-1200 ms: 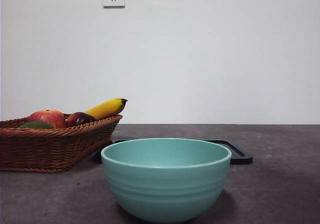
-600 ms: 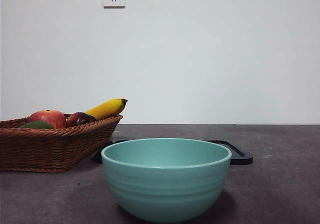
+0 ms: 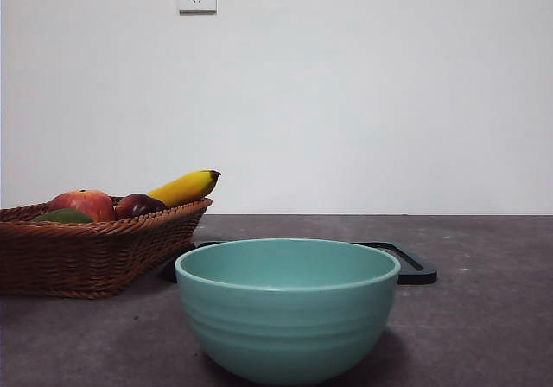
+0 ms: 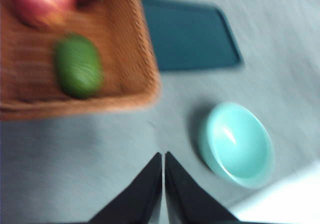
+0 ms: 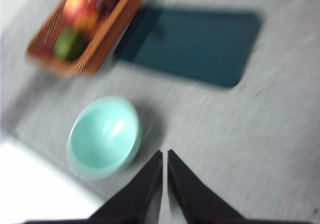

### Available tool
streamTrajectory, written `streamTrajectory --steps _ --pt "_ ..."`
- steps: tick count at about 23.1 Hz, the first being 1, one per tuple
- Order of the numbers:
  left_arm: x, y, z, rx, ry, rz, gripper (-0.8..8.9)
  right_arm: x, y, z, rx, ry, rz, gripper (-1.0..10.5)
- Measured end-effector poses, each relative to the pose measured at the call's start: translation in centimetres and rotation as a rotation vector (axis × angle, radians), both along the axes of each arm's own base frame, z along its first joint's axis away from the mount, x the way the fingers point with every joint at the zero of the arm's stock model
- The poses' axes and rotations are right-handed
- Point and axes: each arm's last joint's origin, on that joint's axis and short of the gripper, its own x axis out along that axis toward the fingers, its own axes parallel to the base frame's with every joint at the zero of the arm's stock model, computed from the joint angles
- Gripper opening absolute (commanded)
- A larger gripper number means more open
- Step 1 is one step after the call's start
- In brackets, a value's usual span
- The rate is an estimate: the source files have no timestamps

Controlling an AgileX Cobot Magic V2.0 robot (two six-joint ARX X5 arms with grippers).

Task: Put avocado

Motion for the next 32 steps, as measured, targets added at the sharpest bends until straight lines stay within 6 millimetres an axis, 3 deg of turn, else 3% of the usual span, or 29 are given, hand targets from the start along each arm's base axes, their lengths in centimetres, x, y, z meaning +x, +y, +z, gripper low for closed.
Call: streamTrajectory --steps 7,8,10,12,14,25,32 --pt "-0.7 -0.4 0.4 -0.008 0.023 -0.094 0.25 -0.5 1.1 -0.2 -0.042 0.021 0.161 0.1" --pt "-0.7 -0.4 0.4 -0.008 0.023 -0.094 0.73 -0.5 1.1 -0.2 -0.042 0.021 0.161 0.4" --pt "-0.7 -0.4 0.4 -0.008 0.023 -0.094 2.64 -0.5 1.1 -0.2 -0.042 0.021 0.161 1.8" --pt "-0.7 -0.4 0.4 -0.008 0.023 -0.094 3.69 -0.5 1.1 -0.2 -0.042 0.021 0.161 2.8" --pt "-0.7 -0.4 0.4 -0.008 0.023 -0.094 4.15 -0.5 1.1 -0.2 -0.042 0.021 0.161 3.6" --pt "0.3 -0.3 0.7 0.033 -0.008 -0.042 4.37 -0.5 1.1 -0.1 -0.04 0.014 0.161 3.8" --pt "4.0 -0.6 2.4 0.11 -0.042 0.028 4.37 -0.5 1.1 -0.1 -0.04 0.012 0.161 3.8"
